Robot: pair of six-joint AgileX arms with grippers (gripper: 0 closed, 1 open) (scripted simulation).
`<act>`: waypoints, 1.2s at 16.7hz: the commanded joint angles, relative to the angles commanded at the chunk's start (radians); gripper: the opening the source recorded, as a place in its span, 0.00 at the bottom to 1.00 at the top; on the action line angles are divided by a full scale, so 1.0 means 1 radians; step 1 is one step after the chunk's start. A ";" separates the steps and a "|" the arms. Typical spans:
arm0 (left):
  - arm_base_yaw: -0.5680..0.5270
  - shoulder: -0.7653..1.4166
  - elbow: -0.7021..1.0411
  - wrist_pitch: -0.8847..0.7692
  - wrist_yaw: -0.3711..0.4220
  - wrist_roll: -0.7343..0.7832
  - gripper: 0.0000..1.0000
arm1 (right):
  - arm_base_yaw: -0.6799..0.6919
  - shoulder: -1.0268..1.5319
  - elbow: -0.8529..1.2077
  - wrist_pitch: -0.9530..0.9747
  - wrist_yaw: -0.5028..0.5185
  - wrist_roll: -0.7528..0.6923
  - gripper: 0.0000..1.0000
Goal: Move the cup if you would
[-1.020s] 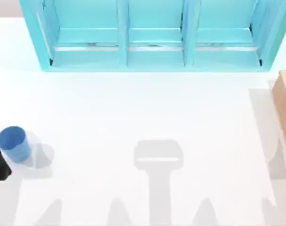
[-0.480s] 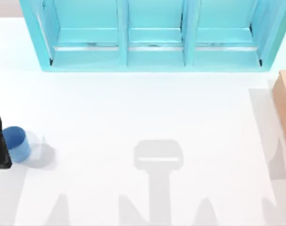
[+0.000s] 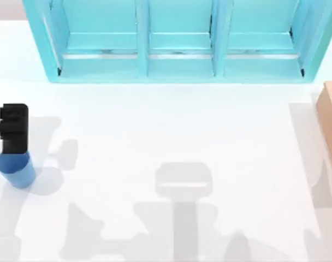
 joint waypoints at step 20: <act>-0.047 0.665 0.449 -0.349 0.008 -0.042 1.00 | 0.000 0.000 0.000 0.000 0.000 0.000 1.00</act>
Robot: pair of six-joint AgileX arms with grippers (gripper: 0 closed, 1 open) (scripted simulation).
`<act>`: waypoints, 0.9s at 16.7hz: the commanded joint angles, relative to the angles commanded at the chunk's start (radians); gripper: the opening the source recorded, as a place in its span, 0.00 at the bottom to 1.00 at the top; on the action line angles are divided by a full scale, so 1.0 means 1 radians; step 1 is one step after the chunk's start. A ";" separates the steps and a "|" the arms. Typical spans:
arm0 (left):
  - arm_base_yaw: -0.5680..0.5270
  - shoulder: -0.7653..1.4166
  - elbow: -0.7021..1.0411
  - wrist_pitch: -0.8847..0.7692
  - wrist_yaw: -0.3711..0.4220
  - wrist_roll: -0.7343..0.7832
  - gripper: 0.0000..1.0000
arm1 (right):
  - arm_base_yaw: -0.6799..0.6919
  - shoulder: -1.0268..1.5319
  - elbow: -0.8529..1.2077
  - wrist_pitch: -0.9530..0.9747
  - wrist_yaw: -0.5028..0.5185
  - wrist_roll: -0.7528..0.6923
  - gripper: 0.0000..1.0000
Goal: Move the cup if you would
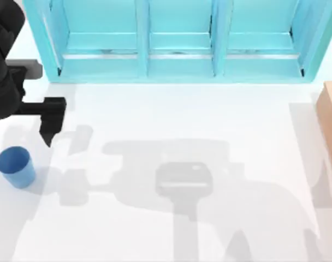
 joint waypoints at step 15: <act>0.000 0.092 -0.211 0.310 0.000 0.001 0.70 | 0.000 0.000 0.000 0.000 0.000 0.000 1.00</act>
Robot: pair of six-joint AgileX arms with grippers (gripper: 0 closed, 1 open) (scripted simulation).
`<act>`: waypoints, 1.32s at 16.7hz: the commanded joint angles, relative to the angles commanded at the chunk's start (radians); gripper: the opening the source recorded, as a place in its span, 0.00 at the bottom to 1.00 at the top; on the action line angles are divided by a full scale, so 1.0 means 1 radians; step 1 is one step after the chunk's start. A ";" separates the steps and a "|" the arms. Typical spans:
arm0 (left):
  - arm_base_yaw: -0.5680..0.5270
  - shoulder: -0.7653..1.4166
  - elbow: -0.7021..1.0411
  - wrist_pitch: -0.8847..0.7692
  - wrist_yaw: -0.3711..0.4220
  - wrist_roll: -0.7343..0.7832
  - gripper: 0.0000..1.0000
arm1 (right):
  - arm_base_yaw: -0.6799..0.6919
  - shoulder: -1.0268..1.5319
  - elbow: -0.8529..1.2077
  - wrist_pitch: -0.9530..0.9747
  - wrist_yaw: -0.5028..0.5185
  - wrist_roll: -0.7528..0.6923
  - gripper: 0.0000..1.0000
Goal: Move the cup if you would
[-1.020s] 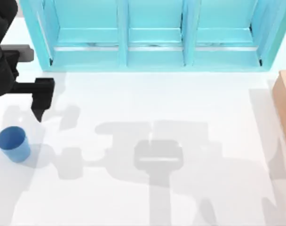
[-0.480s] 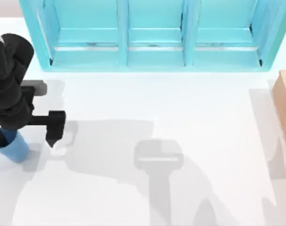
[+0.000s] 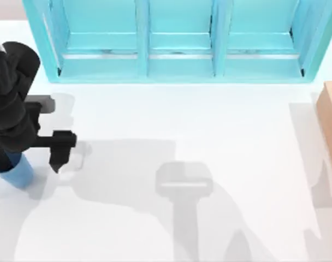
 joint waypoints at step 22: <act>0.072 0.029 0.066 -0.045 0.000 0.073 0.00 | 0.000 0.000 0.000 0.000 0.000 0.000 1.00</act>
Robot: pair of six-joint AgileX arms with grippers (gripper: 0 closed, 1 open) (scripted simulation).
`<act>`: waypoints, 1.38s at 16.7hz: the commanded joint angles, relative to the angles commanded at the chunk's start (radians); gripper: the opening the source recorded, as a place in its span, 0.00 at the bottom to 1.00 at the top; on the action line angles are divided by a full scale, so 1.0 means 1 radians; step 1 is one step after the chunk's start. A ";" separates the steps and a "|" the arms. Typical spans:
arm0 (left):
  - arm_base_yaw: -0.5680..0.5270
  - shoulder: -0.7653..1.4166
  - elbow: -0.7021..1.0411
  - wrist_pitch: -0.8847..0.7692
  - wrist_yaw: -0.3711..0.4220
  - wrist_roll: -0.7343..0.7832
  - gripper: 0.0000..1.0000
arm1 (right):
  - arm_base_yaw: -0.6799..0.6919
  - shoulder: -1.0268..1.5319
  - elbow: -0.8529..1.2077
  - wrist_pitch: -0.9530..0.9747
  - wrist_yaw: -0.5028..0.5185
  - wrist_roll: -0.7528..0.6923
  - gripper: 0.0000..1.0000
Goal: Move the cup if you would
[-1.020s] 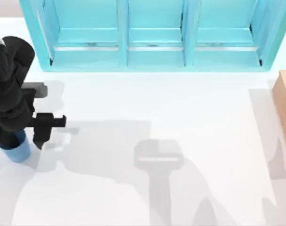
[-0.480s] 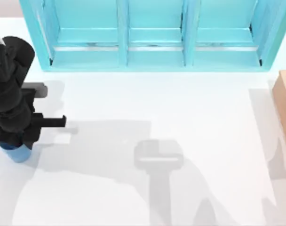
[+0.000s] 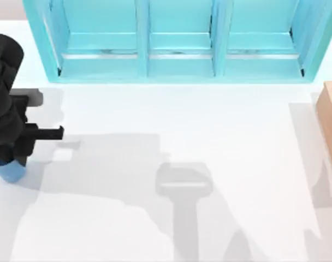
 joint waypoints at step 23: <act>0.649 0.171 0.350 -0.164 -0.001 0.650 0.00 | 0.000 0.000 0.000 0.000 0.000 0.000 1.00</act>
